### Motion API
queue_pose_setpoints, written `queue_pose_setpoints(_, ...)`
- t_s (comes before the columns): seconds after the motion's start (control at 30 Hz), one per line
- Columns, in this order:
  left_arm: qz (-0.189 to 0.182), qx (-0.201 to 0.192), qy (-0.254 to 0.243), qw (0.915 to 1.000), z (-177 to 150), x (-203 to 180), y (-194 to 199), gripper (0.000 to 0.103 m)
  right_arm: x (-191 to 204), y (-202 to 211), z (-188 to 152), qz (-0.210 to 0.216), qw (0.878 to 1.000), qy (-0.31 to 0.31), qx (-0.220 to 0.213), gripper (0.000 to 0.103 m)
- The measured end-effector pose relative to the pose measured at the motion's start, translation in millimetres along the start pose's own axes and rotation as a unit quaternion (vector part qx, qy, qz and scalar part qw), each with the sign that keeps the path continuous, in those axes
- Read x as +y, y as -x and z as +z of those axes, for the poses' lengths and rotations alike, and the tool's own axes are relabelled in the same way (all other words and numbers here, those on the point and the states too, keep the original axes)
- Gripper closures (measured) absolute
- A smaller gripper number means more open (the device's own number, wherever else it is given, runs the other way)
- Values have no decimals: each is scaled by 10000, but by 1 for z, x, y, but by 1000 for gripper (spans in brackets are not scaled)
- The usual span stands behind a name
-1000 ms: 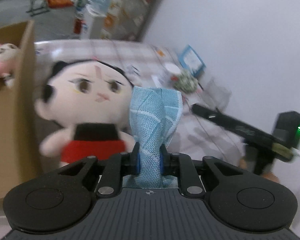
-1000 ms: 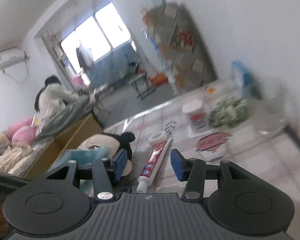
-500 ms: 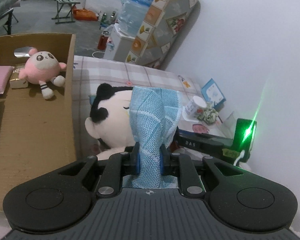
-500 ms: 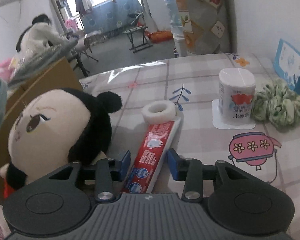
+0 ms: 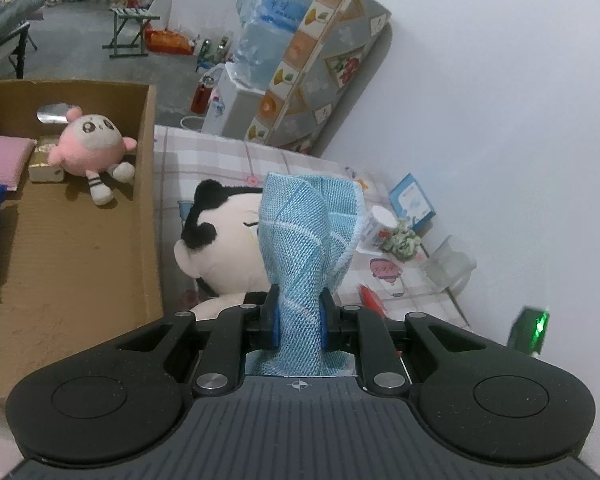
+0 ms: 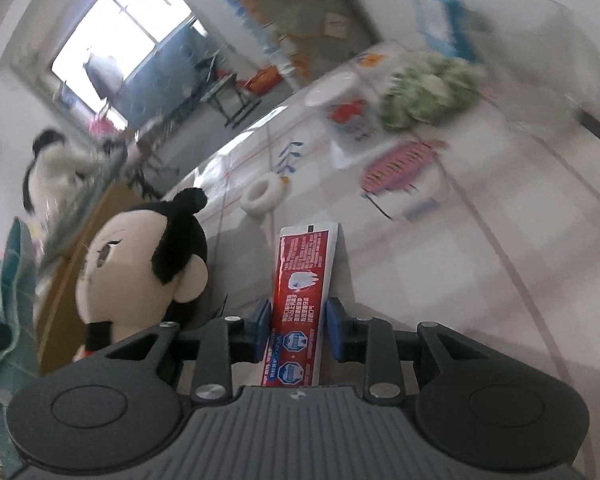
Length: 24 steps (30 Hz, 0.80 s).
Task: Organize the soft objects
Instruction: 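Grasp the red toothpaste tube with the right tool while the left tool lifts the towel, then drop the towel into the box with the left tool while the right tool lowers the toothpaste in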
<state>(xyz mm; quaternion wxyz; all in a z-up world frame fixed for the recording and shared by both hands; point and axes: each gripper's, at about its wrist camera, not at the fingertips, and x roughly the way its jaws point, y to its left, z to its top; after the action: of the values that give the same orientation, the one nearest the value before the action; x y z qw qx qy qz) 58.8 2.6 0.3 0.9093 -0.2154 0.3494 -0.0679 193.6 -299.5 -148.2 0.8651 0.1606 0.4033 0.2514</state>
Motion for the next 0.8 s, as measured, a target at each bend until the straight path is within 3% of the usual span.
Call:
queue_pose_setpoints(0.4, -34, -440, 361, 9984, 2, 25, 63, 88, -29, 65, -41, 729, 9860, -1327, -706, 43)
queue_pose_setpoints(0.63, 390, -1130, 577, 9911, 22, 52, 120, 88, 1, 91, -48, 1292, 9772, -1312, -1059, 43)
queue_pose_setpoints(0.8, 703, -1457, 684, 9845, 42, 76, 143, 88, 45, 87, -35, 1965, 9690, -1032, -1086, 43)
